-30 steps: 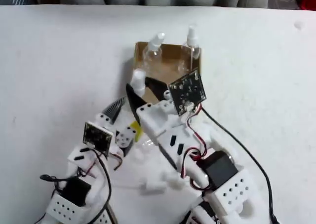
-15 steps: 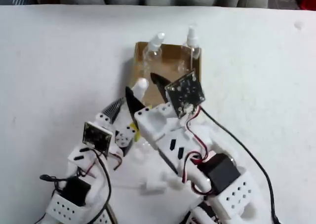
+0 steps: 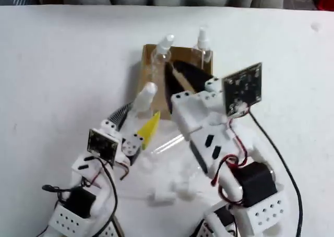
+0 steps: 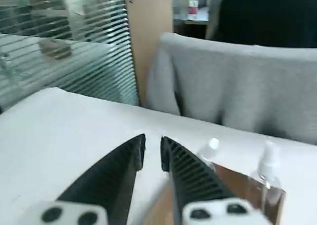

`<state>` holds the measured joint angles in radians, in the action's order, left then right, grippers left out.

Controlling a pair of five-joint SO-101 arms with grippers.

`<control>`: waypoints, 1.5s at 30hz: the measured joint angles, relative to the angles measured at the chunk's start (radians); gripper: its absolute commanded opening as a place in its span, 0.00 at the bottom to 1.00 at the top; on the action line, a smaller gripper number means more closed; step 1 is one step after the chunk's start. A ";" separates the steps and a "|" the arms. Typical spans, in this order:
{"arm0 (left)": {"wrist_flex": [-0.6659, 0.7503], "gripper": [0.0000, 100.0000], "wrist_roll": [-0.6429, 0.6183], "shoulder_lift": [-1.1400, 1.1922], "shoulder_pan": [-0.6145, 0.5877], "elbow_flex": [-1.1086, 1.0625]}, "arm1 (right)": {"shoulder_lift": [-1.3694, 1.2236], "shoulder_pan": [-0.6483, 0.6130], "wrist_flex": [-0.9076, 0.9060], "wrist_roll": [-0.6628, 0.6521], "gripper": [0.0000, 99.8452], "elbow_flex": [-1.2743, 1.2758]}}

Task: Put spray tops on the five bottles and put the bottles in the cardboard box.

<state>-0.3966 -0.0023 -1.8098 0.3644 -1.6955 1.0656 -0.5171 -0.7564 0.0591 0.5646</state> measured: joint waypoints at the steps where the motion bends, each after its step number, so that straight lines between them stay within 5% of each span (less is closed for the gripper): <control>1: 0.000 0.02 0.000 0.000 0.000 0.000 | 0.002 0.012 -0.005 0.000 0.01 0.012; 8: 0.000 0.02 0.000 0.000 -0.002 0.000 | 0.000 0.023 -0.005 0.000 0.01 0.163; 19: 0.000 0.02 0.003 0.000 -0.002 0.000 | 0.000 -0.126 0.061 0.000 0.01 0.241; 31: 0.000 0.02 0.003 0.000 -0.002 0.000 | 0.000 -0.077 0.025 0.000 0.01 0.241; 45: 0.000 0.02 0.000 0.000 -0.054 0.002 | 0.000 -0.028 -0.276 0.000 0.01 0.241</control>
<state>-0.3966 -0.0023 -1.8098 0.3107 -1.6939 1.0656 -0.5447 -1.0326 0.0591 0.8055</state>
